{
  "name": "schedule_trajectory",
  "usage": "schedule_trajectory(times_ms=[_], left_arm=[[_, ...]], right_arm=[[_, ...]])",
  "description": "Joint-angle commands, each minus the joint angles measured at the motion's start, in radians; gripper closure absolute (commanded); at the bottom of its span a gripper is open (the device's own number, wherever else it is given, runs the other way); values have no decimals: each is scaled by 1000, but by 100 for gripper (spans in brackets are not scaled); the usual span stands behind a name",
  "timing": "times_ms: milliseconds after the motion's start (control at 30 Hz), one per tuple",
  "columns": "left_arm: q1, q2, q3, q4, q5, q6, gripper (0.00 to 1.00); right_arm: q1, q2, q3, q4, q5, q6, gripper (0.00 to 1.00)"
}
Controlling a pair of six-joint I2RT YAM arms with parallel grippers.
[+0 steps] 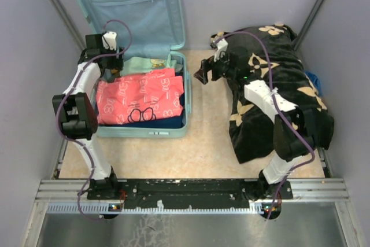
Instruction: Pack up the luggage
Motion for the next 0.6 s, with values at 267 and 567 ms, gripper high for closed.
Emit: schedule_trajectory(times_ms=[267,567], left_arm=[[147,-161,11,32,246,-59,18],[343,-109,55,108,459,-126,19]], right_arm=[[92,236,182,65,120,139,27],[118,386,309,42,185,227,34]])
